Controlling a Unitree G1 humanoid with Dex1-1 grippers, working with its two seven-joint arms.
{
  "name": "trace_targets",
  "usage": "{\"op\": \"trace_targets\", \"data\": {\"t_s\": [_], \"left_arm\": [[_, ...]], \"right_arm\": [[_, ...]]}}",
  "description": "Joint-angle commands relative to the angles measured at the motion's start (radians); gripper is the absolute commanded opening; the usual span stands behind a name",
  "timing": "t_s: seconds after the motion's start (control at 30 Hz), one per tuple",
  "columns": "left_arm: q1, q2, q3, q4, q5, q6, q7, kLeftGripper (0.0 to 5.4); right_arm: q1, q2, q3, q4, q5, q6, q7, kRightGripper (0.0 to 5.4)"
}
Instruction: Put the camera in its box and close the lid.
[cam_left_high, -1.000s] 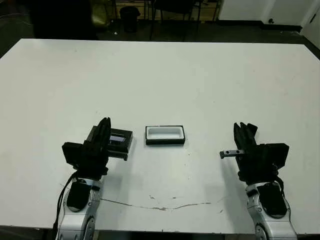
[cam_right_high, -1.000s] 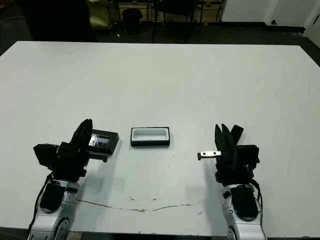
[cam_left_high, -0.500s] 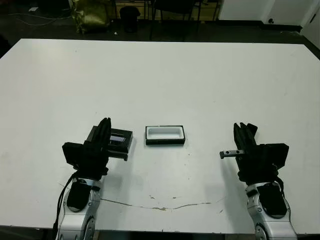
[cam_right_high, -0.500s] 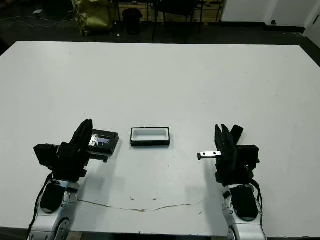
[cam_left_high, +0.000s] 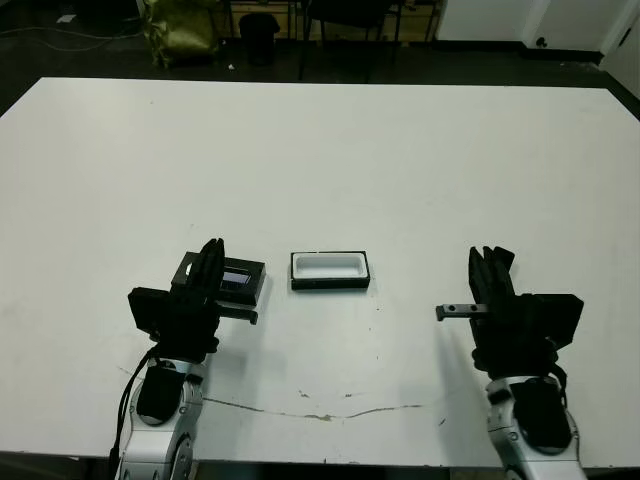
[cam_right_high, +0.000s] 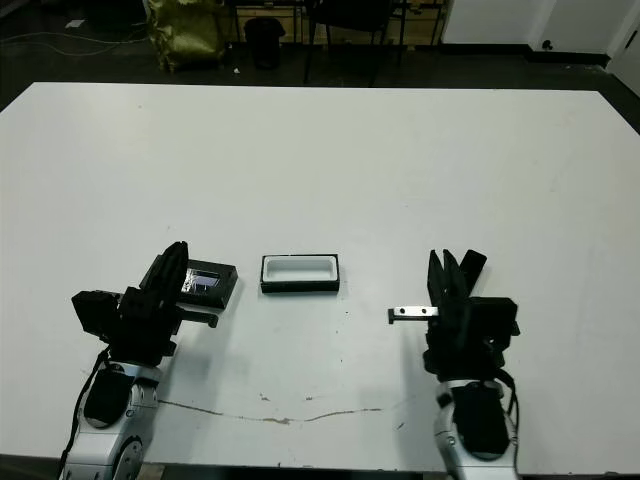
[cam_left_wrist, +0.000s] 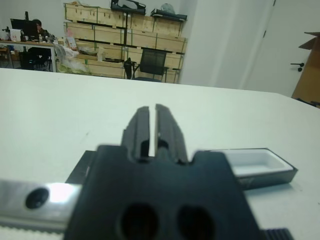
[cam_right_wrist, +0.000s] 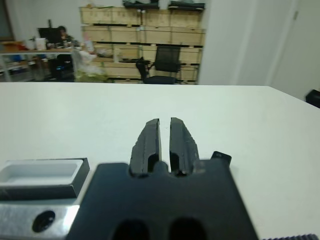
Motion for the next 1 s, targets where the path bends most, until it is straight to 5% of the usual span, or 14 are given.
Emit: {"op": "trace_targets", "data": {"t_s": [0.03,0.4,0.73,1.0], "left_arm": [[0.013,0.004,-0.007,-0.003,0.011,0.022,0.009,0.0],[0.028,-0.001,-0.03,-0.017,0.014,0.047,0.024,0.0],[0.032,0.007,-0.026,-0.003,-0.006,0.028,0.008,0.0],[0.031,0.01,-0.02,-0.002,-0.018,0.041,-0.004,0.0]], "right_arm": [[-0.029,0.033,0.033,-0.006,-0.076,0.086,-0.058,0.59],[-0.261,0.077,0.035,0.184,-0.202,0.186,-0.139,3.03],[-0.387,0.094,-0.011,0.365,-0.218,0.17,-0.214,5.26],[-0.429,0.115,-0.074,0.43,-0.185,0.134,-0.288,5.39]]}}
